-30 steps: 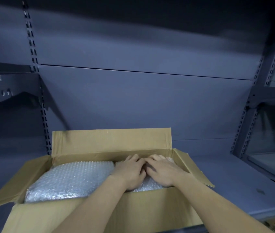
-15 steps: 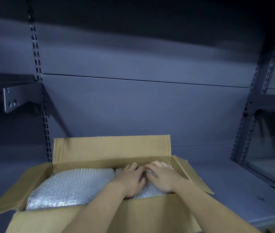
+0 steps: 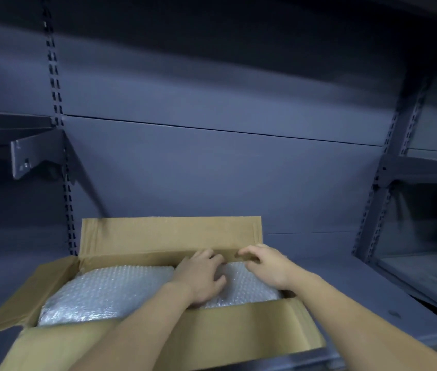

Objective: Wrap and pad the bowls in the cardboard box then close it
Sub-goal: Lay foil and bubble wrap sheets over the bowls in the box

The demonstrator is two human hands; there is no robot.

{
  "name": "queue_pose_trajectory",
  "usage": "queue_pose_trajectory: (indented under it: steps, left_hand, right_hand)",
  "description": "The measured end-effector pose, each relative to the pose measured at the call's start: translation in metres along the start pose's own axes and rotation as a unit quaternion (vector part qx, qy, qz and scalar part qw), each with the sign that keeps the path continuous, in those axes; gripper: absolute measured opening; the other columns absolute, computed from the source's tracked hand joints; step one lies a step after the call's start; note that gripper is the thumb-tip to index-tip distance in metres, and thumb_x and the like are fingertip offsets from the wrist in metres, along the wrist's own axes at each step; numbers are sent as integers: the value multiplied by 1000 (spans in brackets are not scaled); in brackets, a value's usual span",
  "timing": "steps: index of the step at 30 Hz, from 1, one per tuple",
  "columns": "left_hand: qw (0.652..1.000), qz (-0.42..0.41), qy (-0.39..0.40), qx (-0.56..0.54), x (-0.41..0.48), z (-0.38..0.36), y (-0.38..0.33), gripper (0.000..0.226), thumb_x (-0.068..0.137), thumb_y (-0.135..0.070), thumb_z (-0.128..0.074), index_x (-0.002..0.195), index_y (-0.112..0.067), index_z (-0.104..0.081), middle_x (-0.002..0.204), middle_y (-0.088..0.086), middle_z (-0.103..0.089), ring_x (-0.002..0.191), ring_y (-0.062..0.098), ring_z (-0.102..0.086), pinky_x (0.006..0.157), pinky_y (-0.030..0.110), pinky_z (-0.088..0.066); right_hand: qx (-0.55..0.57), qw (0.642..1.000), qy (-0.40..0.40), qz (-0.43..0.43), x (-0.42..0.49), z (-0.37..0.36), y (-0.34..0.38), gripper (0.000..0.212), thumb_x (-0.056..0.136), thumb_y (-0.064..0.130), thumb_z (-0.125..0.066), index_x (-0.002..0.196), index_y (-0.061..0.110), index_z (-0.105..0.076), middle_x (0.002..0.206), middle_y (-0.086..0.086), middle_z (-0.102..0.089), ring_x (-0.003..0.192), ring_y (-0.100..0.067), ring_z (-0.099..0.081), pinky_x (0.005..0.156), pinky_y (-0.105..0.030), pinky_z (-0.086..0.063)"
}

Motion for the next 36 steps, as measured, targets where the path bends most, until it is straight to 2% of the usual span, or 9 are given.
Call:
queue_pose_trajectory:
  steps: [2,5,7,10,14,18,27,32,36]
  left_hand:
    - [1000,1,-11,-16,-4,8,5,45,93,-43,-47,135,-27,-50,138,-2,-47,133,19,-39,107,37,-36]
    - [998,1,-35,-49,-15,16,18,42,92,-40,-52,132,-27,-54,134,-4,-50,129,16,-43,106,35,-37]
    - [990,15,-93,-105,-24,28,36,34,92,-33,-55,125,-25,-60,129,-7,-55,123,14,-49,103,32,-40]
    - [984,59,-134,-97,-40,40,78,22,90,-23,-57,109,-26,-67,116,-10,-60,114,14,-55,98,33,-44]
    - [993,105,-44,-32,-68,37,111,41,85,-46,-44,119,-34,-65,127,-8,-57,122,18,-50,103,35,-41]
    - [987,140,74,-18,-88,20,115,66,82,-75,-25,141,-50,-41,151,-14,-38,139,21,-32,115,47,-24]
    - [984,109,143,-3,-85,15,103,55,95,-70,-23,147,-52,-28,161,-17,-20,150,15,-10,121,48,-5]
    - [989,100,99,-53,-85,21,102,54,98,-63,-25,148,-45,-31,158,-17,-27,149,14,-15,121,44,-11]
    - [986,150,-34,-68,-103,53,120,58,85,-49,-35,139,-33,-49,141,-6,-48,134,19,-39,110,39,-34]
  right_hand:
    - [-13,1000,-2,9,-1,-2,1,39,98,26,-45,137,31,-51,139,8,-45,127,-11,-43,75,-13,-29]
    - [-40,998,22,36,-2,-14,10,44,98,27,-48,141,26,-46,145,5,-41,134,-14,-38,99,-17,-29]
    - [-34,997,44,57,-1,-23,19,44,98,34,-48,141,28,-46,146,6,-39,137,-14,-34,112,-26,-26]
    - [-39,995,59,72,2,-34,35,45,96,48,-43,139,39,-44,146,13,-38,138,-13,-29,114,-41,-25]
    - [-90,989,83,80,8,-49,51,54,95,56,-39,146,38,-35,153,5,-33,141,-21,-27,114,-43,-25]
    - [-114,984,129,48,10,-61,52,61,93,67,-27,150,45,-20,159,4,-21,146,-23,-16,117,-48,-15]
    - [-136,975,172,33,6,-65,50,64,92,71,-24,151,50,-9,164,8,-2,150,-15,5,119,-51,1]
    - [-136,984,96,57,10,-56,58,55,96,63,-25,149,47,-21,158,6,-24,147,-18,-13,117,-52,-8]
    - [-118,983,-19,136,32,-50,104,41,99,47,-36,135,33,-48,127,0,-51,127,-22,-44,103,-43,-38]
Point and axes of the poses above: each hand's wrist, its own x-axis towards the middle knuckle, its own z-axis out of the back of the hand, y = z × x, the point moved 5 cm from there along x, towards the middle knuckle
